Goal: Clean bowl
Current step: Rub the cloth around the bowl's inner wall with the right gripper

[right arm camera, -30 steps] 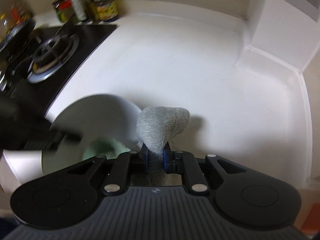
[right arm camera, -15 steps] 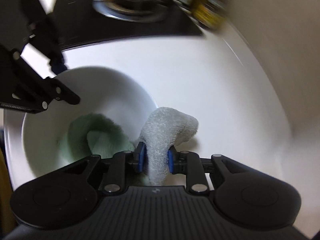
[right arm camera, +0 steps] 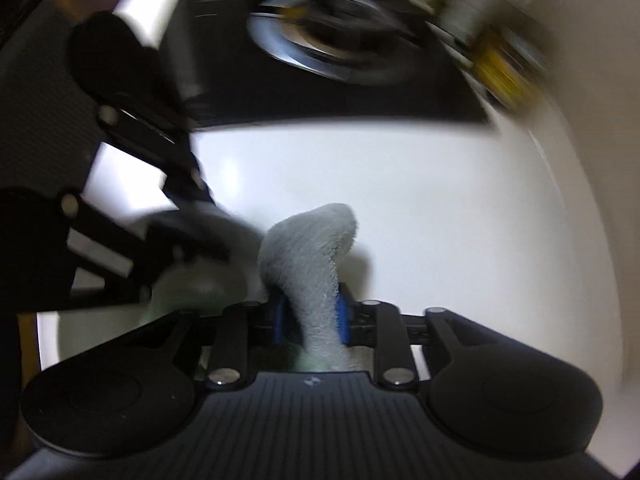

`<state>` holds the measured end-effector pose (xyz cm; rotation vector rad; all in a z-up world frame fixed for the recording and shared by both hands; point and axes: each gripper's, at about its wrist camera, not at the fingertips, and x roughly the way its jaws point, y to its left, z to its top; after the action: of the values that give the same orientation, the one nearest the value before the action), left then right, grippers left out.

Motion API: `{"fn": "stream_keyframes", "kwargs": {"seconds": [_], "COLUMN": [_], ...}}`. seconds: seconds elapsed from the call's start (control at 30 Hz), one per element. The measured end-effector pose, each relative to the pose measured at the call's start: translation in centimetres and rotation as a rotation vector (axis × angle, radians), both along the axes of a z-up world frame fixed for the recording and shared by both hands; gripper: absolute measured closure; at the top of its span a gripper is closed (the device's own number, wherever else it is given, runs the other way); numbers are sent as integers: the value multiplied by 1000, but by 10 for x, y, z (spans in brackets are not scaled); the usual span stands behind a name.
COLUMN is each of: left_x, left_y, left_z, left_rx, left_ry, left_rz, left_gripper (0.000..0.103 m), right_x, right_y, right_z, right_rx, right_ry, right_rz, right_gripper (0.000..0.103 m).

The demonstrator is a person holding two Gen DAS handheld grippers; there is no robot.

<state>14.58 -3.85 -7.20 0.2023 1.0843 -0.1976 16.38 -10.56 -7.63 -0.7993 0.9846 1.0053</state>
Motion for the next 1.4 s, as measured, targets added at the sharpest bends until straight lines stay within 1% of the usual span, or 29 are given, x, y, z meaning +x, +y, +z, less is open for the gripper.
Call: {"fn": "stream_keyframes", "kwargs": {"seconds": [0.03, 0.1, 0.17, 0.2, 0.23, 0.27, 0.3, 0.33, 0.4, 0.43, 0.5, 0.6, 0.7, 0.73, 0.77, 0.83, 0.9, 0.93, 1.0, 1.03, 1.07, 1.13, 1.17, 1.2, 1.23, 1.27, 1.37, 1.4], "left_x": [2, 3, -3, -7, -12, -15, -16, -17, -19, -18, -16, -16, -17, -17, -17, -18, -19, -19, -20, -21, -21, -21, -21, -21, -21, -22, -25, -27], "left_y": [0, 0, -1, -3, -4, -6, -9, -14, -20, -20, -17, -20, -24, -25, -27, -29, -30, -31, -33, -35, -36, -37, -37, -37, -37, -37, -42, -44], "left_z": [0, 4, 8, 8, 8, 8, 5, 1, 0, 0, -1, -1, -1, -1, -1, 0, 0, 0, 1, 1, 1, 1, 2, 2, 2, 2, 3, 3], "left_rx": [-14, -64, -105, -114, -124, -130, -123, -101, -61, -55, -62, -48, -37, -34, -30, -22, -12, -7, 2, 6, 8, 6, 5, 2, -6, -12, -34, -30], "left_ry": [9, 34, 65, 78, 92, 102, 104, 97, 73, 68, 65, 53, 47, 47, 47, 46, 36, 27, 9, 1, -6, -14, -18, -22, -24, -25, -15, -16], "left_rz": [10, 39, 85, 103, 121, 129, 109, 74, 14, -23, -59, -107, -134, -139, -141, -141, -134, -128, -113, -100, -89, -71, -62, -54, -48, -44, -55, -60], "left_gripper": [80, 80, 80, 80, 83, 89, 95, 94, 93, 93, 93, 93, 92, 92, 92, 91, 91, 90, 86, 84, 83, 81, 81, 81, 81, 80, 76, 75], "right_x": [3, 2, -3, -8, -14, -20, -27, -32, -36, -37, -34, -29, -20, -18, -16, -16, -20, -22, -19, -12, -9, -7, -6, -7, -11, -15, -44, -47], "right_y": [-16, -38, -59, -67, -74, -81, -86, -87, -85, -81, -75, -60, -37, -29, -22, -9, 2, 5, 2, -6, -16, -30, -41, -59, -70, -75, -111, -111], "right_z": [1, 1, 1, 0, 0, 0, 0, 0, -1, 0, 4, 6, 9, 10, 10, 12, 11, 9, 10, 12, 13, 13, 12, 9, 9, 9, 11, 11], "right_rx": [17, 43, 68, 77, 85, 95, 105, 96, 64, 23, -19, -44, -36, -30, -21, 4, -9, -27, -2, 24, 33, 19, 2, -20, -21, -14, 62, 67], "right_ry": [19, 38, 30, 15, 0, -11, -10, -9, -14, -26, -55, -103, -125, -116, -106, -72, -54, -59, -30, -7, -8, -16, -14, 0, 15, 24, 89, 92], "right_rz": [-129, -303, -492, -557, -622, -686, -731, -724, -653, -543, -378, -152, 196, 268, 332, 411, 472, 480, 392, 289, 211, 94, 12, -99, -158, -191, -443, -465], "right_gripper": [90, 91, 91, 90, 90, 90, 90, 89, 87, 86, 84, 83, 82, 82, 81, 79, 77, 77, 76, 77, 81, 85, 87, 88, 88, 88, 87, 86]}}
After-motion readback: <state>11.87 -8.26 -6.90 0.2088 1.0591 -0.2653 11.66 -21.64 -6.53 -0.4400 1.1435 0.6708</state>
